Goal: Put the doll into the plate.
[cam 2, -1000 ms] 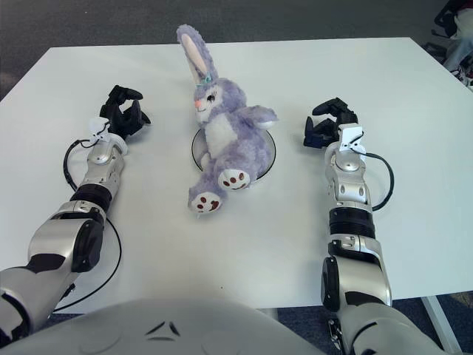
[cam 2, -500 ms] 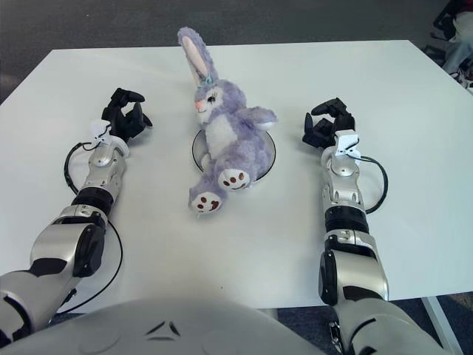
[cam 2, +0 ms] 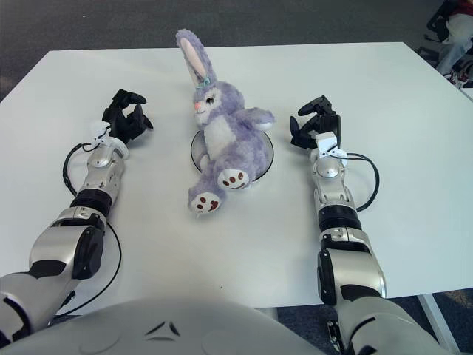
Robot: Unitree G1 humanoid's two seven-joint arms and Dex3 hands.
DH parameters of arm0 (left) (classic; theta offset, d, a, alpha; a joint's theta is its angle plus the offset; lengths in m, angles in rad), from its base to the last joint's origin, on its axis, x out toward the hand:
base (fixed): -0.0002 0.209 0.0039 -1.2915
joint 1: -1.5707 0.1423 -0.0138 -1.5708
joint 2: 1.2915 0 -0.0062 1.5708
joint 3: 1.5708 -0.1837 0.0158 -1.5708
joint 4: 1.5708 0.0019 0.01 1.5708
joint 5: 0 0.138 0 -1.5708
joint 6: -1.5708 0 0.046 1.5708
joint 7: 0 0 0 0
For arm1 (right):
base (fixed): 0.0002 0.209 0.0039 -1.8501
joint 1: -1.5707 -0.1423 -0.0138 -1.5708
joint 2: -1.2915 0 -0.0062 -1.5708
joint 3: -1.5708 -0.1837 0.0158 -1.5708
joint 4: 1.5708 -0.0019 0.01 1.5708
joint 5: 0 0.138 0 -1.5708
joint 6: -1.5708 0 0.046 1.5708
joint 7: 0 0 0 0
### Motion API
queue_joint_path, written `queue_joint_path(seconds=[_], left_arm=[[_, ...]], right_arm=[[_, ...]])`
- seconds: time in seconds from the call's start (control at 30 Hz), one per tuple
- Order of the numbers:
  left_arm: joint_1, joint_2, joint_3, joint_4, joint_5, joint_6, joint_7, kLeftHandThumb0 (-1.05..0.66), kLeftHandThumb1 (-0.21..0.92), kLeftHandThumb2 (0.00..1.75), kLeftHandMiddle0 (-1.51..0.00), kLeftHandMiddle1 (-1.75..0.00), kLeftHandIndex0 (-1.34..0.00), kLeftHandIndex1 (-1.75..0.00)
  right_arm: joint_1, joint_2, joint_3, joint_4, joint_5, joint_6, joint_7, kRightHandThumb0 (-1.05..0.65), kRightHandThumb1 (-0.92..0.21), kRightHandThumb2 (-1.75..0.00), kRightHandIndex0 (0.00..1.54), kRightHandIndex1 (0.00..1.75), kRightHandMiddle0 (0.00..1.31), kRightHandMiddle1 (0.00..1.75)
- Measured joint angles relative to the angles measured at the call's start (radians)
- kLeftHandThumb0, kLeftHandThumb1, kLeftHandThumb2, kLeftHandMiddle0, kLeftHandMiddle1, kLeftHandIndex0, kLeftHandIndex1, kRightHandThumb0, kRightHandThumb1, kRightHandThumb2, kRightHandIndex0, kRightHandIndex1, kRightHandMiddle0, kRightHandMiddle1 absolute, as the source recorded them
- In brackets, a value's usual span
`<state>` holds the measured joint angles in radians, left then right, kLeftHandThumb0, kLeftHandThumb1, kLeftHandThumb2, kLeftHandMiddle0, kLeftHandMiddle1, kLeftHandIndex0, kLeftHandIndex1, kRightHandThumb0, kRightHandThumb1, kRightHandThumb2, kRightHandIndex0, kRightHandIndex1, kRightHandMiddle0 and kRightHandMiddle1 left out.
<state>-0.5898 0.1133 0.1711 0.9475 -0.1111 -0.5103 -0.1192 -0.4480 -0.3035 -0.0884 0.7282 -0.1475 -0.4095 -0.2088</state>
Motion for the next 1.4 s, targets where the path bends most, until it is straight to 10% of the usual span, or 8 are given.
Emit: queue_joint_path(seconds=[0.83, 1.4], left_arm=[[0.063, -0.037, -0.049, -0.139, 0.065, -0.036, 0.086, -0.4, 0.62, 0.93, -1.0, -1.75, -0.38, -1.75], [0.077, -0.044, -0.063, -0.169, 0.082, -0.029, 0.111, -0.4, 0.61, 0.94, -1.03, -1.75, -0.39, -1.75]], right_arm=[[-0.01, -0.033, 0.047, 0.056, -0.042, -0.104, -0.032, -0.01, 0.03, -1.69, 0.88, 1.75, 0.67, 1.67], [-0.036, -0.026, -0.013, 0.125, 0.028, -0.131, -0.027, -0.01, 0.01, -1.66, 0.88, 1.75, 0.66, 1.64]])
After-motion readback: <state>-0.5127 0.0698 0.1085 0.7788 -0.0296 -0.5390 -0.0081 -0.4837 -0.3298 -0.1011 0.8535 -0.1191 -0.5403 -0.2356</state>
